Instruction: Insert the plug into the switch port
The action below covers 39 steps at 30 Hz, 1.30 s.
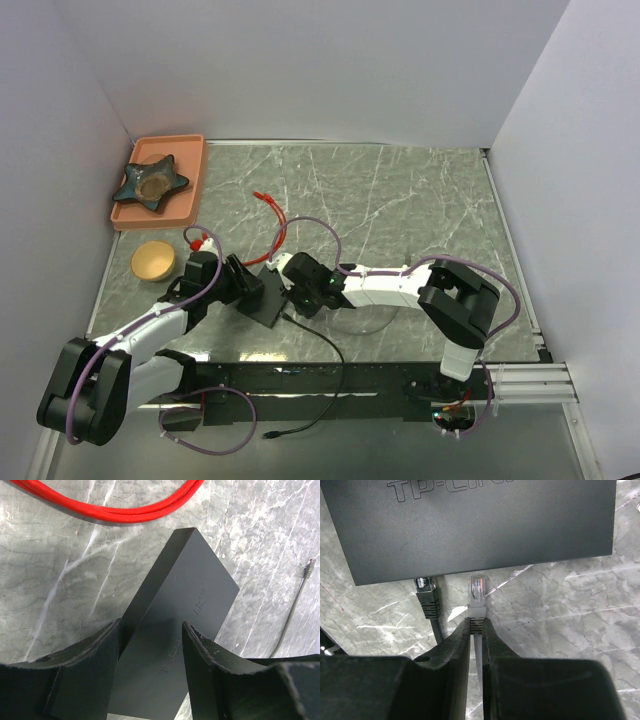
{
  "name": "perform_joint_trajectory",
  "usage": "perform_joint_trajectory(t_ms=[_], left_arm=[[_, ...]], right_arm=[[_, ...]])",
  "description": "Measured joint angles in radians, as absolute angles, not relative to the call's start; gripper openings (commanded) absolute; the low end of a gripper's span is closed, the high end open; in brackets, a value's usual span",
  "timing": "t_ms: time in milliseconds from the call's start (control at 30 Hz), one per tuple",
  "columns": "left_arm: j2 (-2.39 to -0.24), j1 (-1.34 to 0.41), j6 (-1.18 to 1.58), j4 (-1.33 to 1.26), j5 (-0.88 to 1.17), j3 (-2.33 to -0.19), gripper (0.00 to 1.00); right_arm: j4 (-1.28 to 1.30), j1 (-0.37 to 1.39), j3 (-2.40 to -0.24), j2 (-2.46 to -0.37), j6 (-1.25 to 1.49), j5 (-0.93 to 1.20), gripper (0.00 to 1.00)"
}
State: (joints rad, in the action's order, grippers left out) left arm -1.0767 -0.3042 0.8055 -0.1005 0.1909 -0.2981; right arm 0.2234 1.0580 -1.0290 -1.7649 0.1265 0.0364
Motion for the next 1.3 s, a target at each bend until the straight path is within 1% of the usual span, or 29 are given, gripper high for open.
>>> perform_joint_trajectory(t_ms=[767, 933, 1067, 1300], left_arm=[[-1.077, -0.304, 0.804, -0.101, 0.194, -0.298, 0.57], [-1.077, -0.304, 0.801, -0.101, 0.196, -0.298, 0.58], [-1.077, -0.304, 0.8, -0.105, 0.202, -0.298, 0.61], [-1.073, -0.303, 0.798, -0.107, 0.212, -0.298, 0.63]], right_arm=[[0.225, 1.067, -1.055, -1.765, 0.13, 0.048, 0.0], [0.224, 1.068, -1.055, -1.765, 0.126, 0.047, 0.0], [0.221, 1.074, -1.055, -1.768, 0.114, 0.041, 0.0], [0.219, 1.113, -1.057, -1.775, 0.091, -0.037, 0.0]])
